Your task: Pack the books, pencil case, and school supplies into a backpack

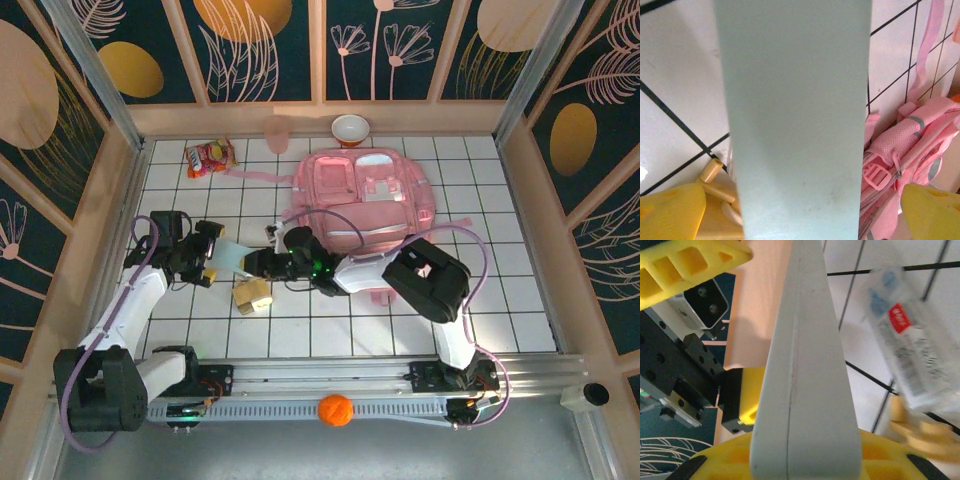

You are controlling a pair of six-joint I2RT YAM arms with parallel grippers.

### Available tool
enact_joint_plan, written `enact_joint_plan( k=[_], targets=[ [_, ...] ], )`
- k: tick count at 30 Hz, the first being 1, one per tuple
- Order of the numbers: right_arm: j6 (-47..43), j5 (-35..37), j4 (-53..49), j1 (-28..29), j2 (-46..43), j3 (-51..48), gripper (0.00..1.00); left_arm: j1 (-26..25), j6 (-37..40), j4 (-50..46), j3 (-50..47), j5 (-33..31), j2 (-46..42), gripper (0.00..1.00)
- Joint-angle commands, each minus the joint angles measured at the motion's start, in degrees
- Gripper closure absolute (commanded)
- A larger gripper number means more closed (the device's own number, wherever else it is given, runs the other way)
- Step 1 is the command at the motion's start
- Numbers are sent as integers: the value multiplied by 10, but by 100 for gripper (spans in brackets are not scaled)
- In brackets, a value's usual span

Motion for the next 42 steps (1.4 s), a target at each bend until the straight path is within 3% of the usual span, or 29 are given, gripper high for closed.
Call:
enact_joint_plan(
  k=[1,5,8,11,14,17,22,27,29,32,36,39,42],
  targets=[
    [-1,25,36,-16,-66,-34,80,-1,33,16,-4,-32,-6,1],
    [-5,35,33,-37,-115,-84,81,-2,73,21,2,-60,4,1],
    [-14,37,23,-58,-162,-120,81,-4,121,83,-15,-76,-15,1],
    [-38,43,-22,-83,-223,-145,82,-7,154,156,-39,-80,-45,2],
    [-65,56,-86,-113,-290,-167,82,-24,205,148,-16,-118,-34,5],
    [-97,56,-163,-157,-357,-180,82,-82,276,141,22,-191,-7,5],
    [-142,22,-279,-258,-457,-193,83,-184,378,212,53,-249,49,12],
    [-167,-79,-353,-418,-548,-211,83,-306,532,272,111,-316,128,13],
    [-179,-121,-377,-487,-575,-215,83,-336,603,320,115,-287,146,14],
    [-197,-189,-410,-600,-604,-227,83,-363,742,378,111,-167,167,18],
    [-208,-276,-435,-732,-623,-251,83,-392,909,389,115,-73,199,19],
    [-226,-302,-463,-789,-636,-255,83,-422,1031,384,119,-22,224,21],
    [-231,-308,-476,-812,-647,-256,83,-447,1100,396,127,-4,259,19]
  ],
)
